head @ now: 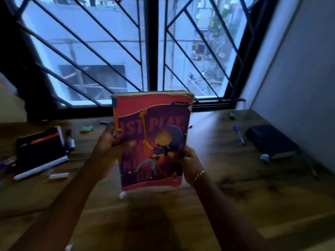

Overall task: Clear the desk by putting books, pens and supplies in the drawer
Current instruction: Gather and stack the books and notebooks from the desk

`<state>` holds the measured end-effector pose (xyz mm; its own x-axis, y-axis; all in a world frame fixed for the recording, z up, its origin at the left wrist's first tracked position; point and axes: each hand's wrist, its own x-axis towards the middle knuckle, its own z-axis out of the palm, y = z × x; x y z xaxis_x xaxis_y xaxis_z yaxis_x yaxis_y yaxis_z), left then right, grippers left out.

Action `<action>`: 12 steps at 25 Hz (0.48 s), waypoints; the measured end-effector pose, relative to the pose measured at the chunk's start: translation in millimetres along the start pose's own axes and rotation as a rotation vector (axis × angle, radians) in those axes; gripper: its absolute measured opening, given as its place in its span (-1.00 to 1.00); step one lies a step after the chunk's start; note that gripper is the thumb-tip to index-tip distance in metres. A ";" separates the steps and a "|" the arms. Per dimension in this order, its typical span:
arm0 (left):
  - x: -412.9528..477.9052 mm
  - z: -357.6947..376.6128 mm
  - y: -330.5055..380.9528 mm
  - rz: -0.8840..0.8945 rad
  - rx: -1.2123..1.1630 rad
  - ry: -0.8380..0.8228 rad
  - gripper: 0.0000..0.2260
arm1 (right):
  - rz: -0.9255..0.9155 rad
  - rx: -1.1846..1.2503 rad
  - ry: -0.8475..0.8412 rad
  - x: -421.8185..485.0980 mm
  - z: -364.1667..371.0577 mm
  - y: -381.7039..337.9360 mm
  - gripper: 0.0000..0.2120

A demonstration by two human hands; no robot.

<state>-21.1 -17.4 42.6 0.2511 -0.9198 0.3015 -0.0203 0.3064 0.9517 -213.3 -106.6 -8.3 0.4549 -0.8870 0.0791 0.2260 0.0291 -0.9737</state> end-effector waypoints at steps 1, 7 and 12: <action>0.0 8.5 -12.6 -0.084 -0.036 -0.006 -0.39 | 0.006 0.024 -0.007 4.0 -10.2 -5.6 -0.70; 21.1 61.8 -61.6 -0.245 -0.197 0.199 -0.59 | 0.139 -0.022 -0.178 47.8 -68.5 -38.1 -0.76; 25.4 66.5 -57.8 -0.270 -0.287 0.428 -0.81 | 0.354 -0.057 -0.168 115.2 -100.0 -38.3 -0.87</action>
<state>-77.9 -74.8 -0.9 0.5809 -0.8120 -0.0567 0.3472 0.1842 0.9195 -255.7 -256.0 16.8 0.6317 -0.7390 -0.2342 -0.0157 0.2899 -0.9569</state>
